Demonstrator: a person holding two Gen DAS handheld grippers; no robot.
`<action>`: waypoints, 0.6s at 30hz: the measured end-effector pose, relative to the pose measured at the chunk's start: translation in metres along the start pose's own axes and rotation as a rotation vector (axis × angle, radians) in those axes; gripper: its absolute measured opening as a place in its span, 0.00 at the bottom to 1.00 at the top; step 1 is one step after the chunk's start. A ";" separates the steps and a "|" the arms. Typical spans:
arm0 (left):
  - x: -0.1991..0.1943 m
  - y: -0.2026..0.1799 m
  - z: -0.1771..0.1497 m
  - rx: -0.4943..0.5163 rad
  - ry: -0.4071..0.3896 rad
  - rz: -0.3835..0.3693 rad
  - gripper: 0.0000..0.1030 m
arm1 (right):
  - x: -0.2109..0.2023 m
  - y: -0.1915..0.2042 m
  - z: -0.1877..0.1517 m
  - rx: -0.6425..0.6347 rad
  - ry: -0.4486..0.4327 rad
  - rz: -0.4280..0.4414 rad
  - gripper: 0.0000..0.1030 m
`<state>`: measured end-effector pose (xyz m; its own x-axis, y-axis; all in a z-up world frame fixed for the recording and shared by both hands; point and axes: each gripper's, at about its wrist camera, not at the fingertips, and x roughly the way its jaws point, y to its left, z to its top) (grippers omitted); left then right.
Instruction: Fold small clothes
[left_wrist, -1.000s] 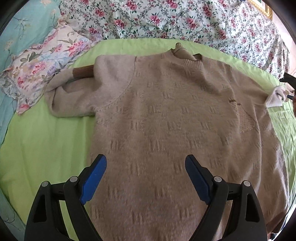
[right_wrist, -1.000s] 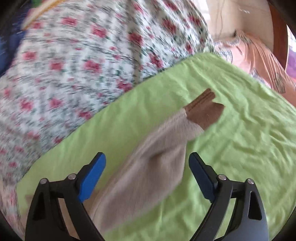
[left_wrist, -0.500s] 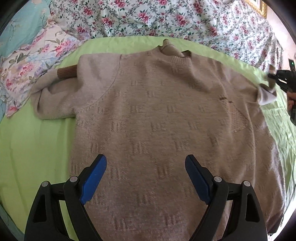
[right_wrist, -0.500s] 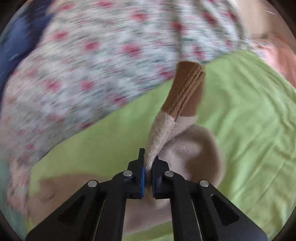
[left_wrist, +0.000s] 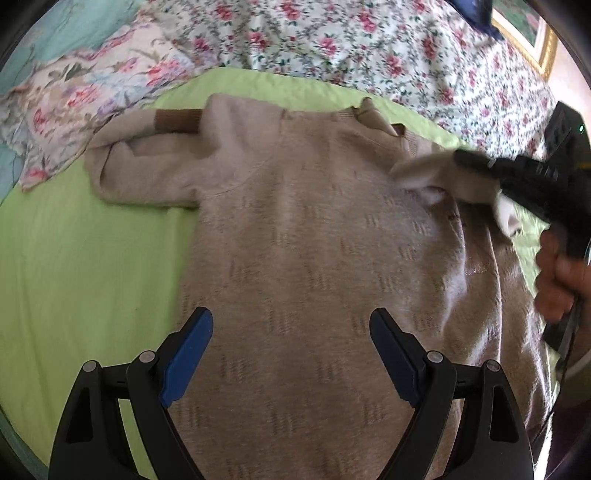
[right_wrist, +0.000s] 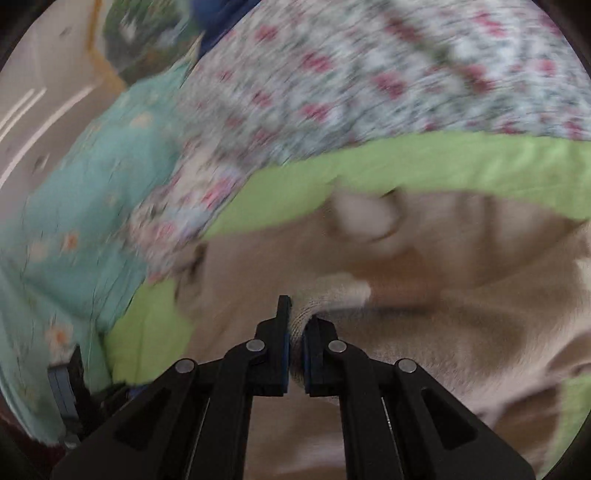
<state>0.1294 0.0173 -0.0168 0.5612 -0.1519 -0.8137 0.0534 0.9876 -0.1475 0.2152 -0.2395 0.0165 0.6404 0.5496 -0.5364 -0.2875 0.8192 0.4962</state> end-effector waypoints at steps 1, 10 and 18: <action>0.001 0.003 0.001 -0.007 0.002 -0.002 0.85 | 0.013 0.009 -0.006 -0.016 0.036 0.005 0.06; 0.027 -0.011 0.033 -0.047 0.042 -0.151 0.85 | 0.034 -0.008 -0.057 0.081 0.223 -0.002 0.65; 0.076 -0.128 0.067 0.155 0.050 -0.179 0.87 | -0.062 -0.061 -0.072 0.254 -0.007 -0.061 0.65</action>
<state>0.2210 -0.1182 -0.0219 0.4898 -0.3226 -0.8099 0.2763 0.9386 -0.2068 0.1418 -0.3114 -0.0300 0.6564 0.4985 -0.5662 -0.0609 0.7831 0.6188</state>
